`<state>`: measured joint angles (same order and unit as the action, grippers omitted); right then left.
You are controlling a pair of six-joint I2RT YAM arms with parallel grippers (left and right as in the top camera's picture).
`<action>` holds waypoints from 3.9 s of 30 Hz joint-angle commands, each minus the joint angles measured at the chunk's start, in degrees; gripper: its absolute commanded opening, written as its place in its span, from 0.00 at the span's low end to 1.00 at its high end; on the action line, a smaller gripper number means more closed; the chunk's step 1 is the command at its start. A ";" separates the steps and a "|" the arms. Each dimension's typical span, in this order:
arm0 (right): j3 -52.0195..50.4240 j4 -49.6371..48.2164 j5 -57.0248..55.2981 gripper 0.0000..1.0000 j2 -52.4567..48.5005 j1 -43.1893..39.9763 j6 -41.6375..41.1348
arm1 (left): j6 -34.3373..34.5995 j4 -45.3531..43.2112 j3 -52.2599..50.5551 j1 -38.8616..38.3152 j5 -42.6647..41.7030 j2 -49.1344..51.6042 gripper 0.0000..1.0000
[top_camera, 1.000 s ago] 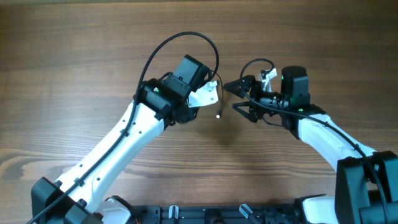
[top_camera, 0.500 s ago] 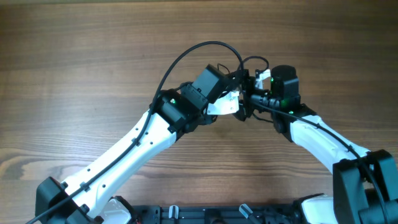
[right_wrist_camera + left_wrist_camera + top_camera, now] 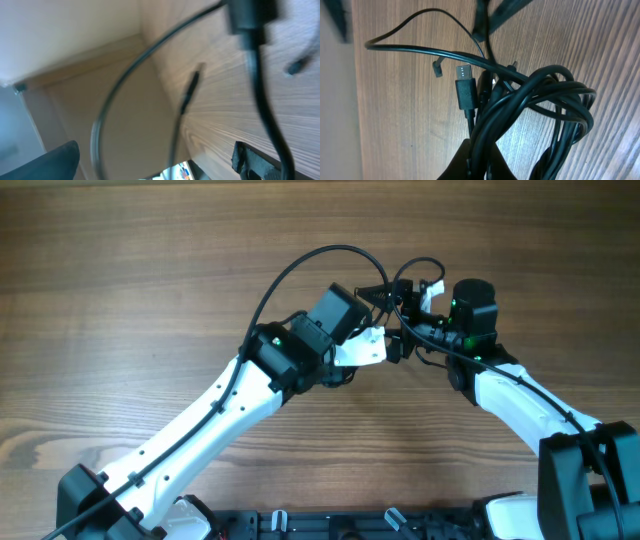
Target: Untangle cables
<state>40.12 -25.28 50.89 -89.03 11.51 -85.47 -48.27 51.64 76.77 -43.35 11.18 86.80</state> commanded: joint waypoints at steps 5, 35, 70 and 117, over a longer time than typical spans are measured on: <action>0.28 -3.98 1.29 0.91 -0.76 0.42 7.15 | 1.16 -0.90 0.28 1.64 -8.48 0.22 0.04; 0.26 7.87 3.61 0.04 -0.76 3.43 22.23 | 34.23 -8.59 0.26 9.03 -37.53 0.33 0.04; 0.26 12.52 25.73 0.74 6.95 -14.86 60.30 | 77.55 -6.88 -0.07 10.80 -10.45 1.92 0.04; 0.26 42.10 -43.60 0.06 7.13 -11.80 38.82 | 95.54 -3.82 -0.07 13.11 -4.00 1.92 0.04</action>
<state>41.78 13.98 28.18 -80.75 7.16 -43.55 45.84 46.48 76.44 -33.91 -3.49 90.39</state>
